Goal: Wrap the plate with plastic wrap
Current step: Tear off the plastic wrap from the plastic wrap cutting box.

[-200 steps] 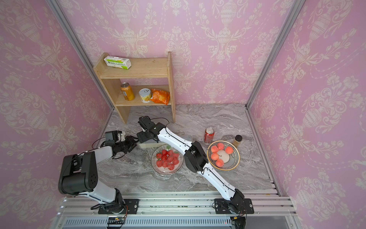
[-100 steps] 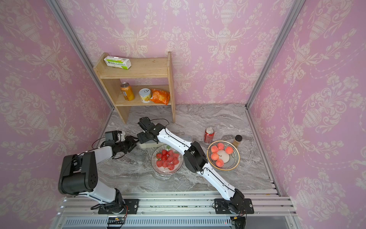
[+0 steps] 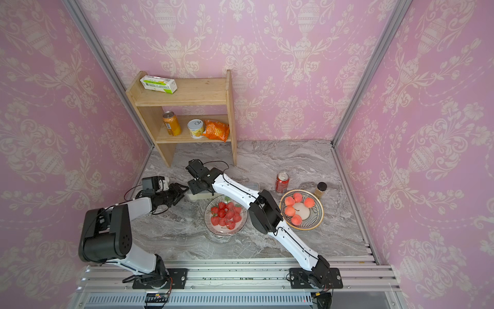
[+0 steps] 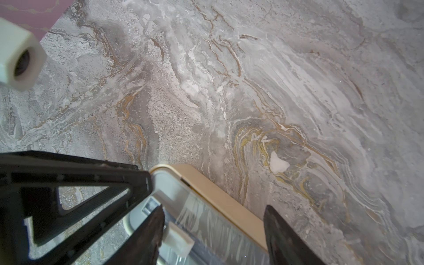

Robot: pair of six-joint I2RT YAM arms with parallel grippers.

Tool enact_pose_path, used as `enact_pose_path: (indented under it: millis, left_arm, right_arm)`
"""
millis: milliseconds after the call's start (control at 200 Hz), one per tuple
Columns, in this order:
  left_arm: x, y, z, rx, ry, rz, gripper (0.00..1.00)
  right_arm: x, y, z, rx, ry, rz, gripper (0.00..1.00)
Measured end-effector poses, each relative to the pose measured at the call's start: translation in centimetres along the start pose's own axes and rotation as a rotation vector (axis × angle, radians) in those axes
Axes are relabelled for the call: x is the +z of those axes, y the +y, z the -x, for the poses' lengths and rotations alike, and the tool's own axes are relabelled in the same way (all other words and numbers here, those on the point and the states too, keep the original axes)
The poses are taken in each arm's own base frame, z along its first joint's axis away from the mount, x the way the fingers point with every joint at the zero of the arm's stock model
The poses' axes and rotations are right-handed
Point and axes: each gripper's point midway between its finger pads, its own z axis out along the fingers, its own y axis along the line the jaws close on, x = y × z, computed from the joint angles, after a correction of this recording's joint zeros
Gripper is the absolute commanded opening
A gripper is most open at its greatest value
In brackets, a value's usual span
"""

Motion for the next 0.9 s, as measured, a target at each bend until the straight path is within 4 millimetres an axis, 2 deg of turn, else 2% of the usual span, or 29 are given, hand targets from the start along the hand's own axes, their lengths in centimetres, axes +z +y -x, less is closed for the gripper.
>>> enact_pose_path:
  millis: [225, 620, 896]
  left_arm:
    - [0.1, 0.0, 0.2, 0.009, -0.001, 0.002, 0.55]
    - [0.3, 0.0, 0.3, 0.015, -0.001, 0.003, 0.55]
    - [0.3, 0.0, 0.4, 0.019, -0.002, 0.002, 0.55]
  right_arm:
    - [-0.3, -0.4, -0.3, -0.011, 0.004, -0.02, 0.68]
    - [-1.5, -2.3, -1.1, -0.025, 0.016, -0.077, 0.68]
    - [-2.9, -5.1, -2.4, -0.007, 0.033, -0.128, 0.68]
